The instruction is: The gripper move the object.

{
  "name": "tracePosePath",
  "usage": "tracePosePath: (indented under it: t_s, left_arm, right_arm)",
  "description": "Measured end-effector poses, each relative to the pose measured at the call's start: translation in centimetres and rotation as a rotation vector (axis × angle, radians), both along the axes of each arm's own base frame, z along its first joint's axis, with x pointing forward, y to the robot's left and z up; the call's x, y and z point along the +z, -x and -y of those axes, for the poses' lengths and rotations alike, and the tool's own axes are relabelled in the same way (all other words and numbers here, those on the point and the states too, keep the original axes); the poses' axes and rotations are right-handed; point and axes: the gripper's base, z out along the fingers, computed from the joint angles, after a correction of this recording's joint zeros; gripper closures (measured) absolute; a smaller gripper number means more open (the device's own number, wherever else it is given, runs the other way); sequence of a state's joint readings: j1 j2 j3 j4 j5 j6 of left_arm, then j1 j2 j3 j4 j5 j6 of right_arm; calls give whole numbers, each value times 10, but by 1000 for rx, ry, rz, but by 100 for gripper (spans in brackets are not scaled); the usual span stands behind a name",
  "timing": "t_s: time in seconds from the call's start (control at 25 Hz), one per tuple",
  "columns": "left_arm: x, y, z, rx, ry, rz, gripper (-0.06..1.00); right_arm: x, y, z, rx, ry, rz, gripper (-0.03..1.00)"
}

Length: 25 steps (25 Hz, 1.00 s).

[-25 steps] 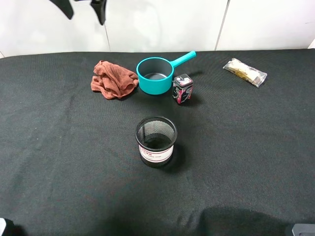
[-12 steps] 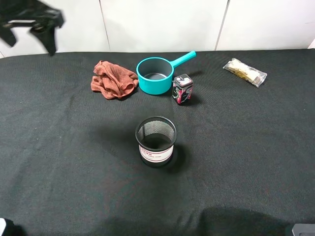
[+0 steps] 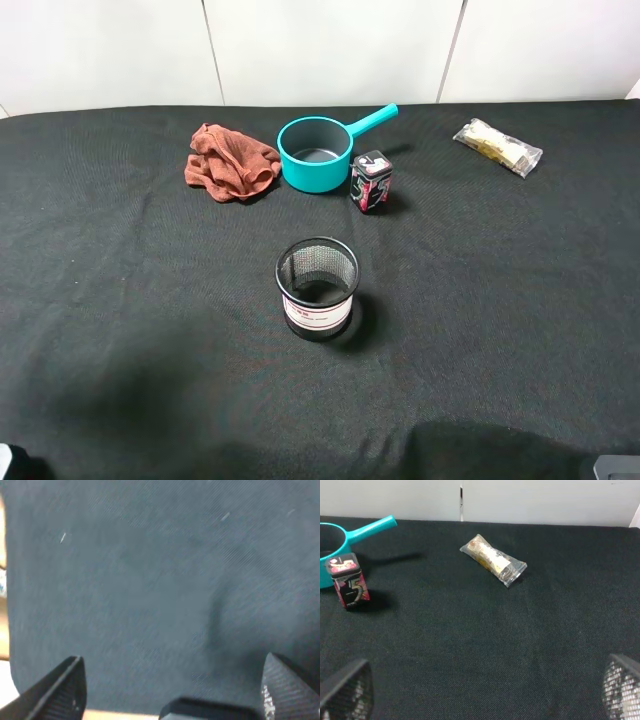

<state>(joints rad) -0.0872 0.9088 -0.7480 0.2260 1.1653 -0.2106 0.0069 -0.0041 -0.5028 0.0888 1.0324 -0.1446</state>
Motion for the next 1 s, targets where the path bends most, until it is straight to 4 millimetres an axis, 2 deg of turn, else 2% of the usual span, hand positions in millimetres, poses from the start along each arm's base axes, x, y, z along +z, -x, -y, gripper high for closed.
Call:
tracePosePath:
  t_s: [0.2,0.36,1.0]
  left_arm:
    - [-19,46,-4,36,38,62,24]
    - [-26,68,-4,34,61,130,24]
    - [-17,114,-4,-9,83,437,24]
  right_arm:
    - [0,0,0,0,0,0,27]
    - [0,0,0,0,0,0,27]
    - [0,0,0,0,0,0,27]
